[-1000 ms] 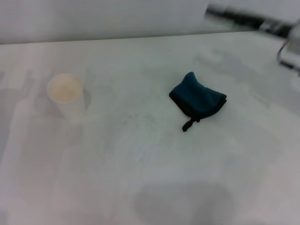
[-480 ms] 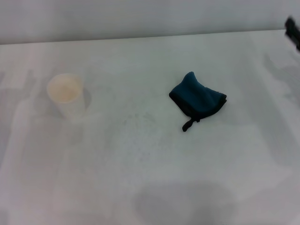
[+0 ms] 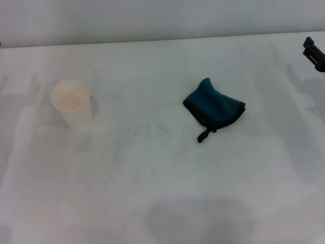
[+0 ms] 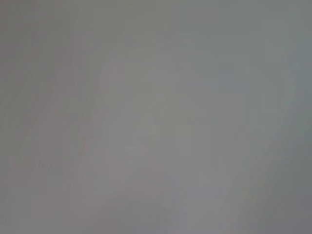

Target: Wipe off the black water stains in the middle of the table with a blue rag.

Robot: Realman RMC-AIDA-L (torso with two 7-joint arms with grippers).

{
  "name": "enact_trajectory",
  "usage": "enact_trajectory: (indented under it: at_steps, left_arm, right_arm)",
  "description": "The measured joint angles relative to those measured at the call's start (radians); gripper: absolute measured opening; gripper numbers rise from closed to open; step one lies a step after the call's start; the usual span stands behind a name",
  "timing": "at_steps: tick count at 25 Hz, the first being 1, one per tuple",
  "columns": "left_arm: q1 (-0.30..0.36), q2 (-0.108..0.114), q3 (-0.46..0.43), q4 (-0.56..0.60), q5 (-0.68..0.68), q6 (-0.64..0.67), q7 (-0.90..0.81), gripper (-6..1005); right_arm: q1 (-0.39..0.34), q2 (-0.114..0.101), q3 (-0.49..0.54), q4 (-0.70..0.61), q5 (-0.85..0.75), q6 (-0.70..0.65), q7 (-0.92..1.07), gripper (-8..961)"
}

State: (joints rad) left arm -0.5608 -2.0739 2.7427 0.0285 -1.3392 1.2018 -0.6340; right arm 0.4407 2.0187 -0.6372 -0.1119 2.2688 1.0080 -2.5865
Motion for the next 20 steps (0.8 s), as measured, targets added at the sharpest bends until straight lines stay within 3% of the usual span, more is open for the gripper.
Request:
enact_trajectory:
  at_steps: [20]
  left_arm:
    - [0.005, 0.001, 0.010, 0.003, 0.036, 0.009, 0.000, 874]
  right_arm:
    - [-0.008, -0.001, 0.002, -0.006, -0.008, 0.032, 0.011, 869]
